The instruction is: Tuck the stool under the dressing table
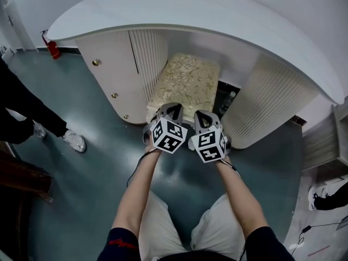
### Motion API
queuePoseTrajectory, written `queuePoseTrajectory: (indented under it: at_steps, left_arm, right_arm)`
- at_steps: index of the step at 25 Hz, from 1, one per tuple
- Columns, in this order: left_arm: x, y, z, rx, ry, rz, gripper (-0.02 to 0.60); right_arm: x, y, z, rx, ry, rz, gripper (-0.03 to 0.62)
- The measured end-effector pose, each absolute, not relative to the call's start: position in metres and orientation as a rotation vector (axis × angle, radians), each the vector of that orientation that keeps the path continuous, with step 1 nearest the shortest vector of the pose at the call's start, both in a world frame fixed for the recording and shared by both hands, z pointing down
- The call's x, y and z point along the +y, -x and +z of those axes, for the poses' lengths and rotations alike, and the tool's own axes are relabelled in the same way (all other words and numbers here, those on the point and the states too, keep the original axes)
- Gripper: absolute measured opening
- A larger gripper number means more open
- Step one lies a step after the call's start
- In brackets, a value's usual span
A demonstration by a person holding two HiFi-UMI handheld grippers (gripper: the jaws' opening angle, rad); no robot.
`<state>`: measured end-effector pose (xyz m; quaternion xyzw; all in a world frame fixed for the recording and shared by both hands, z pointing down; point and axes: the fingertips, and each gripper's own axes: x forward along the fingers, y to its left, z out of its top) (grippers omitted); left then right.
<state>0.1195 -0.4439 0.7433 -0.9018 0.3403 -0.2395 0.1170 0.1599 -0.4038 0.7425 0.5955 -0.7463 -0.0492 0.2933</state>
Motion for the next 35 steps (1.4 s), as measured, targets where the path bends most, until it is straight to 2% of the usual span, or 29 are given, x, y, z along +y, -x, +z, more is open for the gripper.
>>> queuePoseTrajectory:
  at_steps: [19,35]
  left_arm:
    - [-0.431,-0.108,0.735,1.021,2.746,-0.637,0.017]
    - [-0.401,-0.061,0.656,1.138,2.922,-0.259,0.015]
  right_arm:
    - [-0.394,-0.160,0.737,-2.042,-1.654,-0.012,0.012]
    - [-0.373,-0.139,0.679,-2.313,-1.624,0.004,0.012]
